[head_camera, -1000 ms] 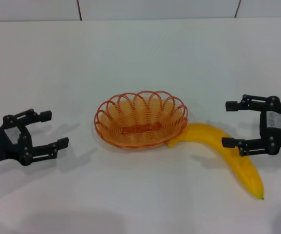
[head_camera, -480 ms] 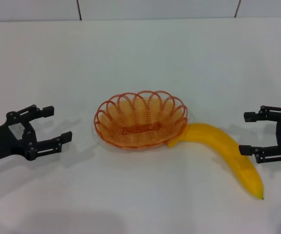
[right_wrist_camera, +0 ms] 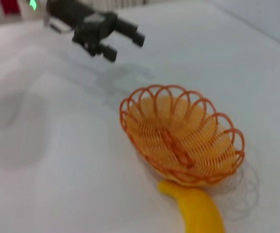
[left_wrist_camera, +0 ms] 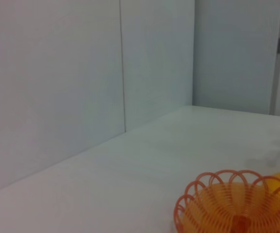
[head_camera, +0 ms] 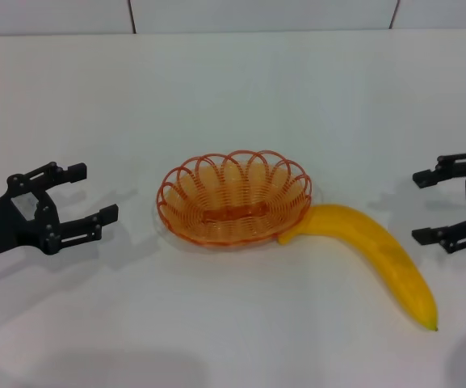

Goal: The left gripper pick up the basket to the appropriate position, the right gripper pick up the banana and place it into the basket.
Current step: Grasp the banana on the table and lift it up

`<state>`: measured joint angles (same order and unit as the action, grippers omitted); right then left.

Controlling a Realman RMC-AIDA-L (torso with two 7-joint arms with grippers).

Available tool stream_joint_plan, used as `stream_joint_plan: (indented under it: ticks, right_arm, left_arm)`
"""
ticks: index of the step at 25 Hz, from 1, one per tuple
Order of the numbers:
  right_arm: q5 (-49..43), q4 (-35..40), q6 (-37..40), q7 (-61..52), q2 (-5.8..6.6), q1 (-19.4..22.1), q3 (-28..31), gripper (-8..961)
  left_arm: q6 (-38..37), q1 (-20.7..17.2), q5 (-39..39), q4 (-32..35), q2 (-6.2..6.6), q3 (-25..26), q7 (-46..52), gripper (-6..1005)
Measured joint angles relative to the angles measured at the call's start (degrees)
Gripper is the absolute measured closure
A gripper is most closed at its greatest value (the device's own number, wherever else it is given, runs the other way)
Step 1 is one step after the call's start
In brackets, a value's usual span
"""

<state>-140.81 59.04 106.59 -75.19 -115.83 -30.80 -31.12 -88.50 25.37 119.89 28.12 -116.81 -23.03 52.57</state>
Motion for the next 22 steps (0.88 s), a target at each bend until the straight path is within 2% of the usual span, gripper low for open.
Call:
stream_joint_plan:
  ticks: [5,11,15,22]
  right_arm:
    - [-2.13,10.74,0.82,-13.76,-0.05,-1.31,-12.39,72]
    - [-2.39,10.43,-0.01,-23.4,-0.46,-2.27,-22.95,72]
    - [-0.61,7.56,-2.67,-23.84,-0.72,-2.3,-25.31,72]
    - [4.65,5.04,-5.86,-23.37,-0.53,-2.43,-25.87,71]
  left_arm:
    - [0.0,0.11,-0.44,0.0,0.02,0.0,-0.03,139]
    - [0.04,1.49,-0.83,0.0,0.02,0.0,-0.07,139]
    - [0.07,2.12,-1.19,-1.04,0.03,-0.01,-0.08,139]
    - [0.09,2.21,-2.22,-1.52,0.1,0.0,-0.54,139]
